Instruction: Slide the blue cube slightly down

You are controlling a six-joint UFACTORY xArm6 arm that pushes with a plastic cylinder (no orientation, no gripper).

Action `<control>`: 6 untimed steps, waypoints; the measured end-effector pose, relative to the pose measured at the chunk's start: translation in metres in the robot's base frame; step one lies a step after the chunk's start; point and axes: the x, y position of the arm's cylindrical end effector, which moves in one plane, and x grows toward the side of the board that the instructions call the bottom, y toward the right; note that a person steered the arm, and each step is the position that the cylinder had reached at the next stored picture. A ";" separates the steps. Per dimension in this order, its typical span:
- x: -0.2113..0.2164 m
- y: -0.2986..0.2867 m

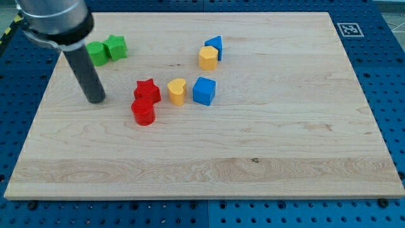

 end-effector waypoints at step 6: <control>-0.057 0.173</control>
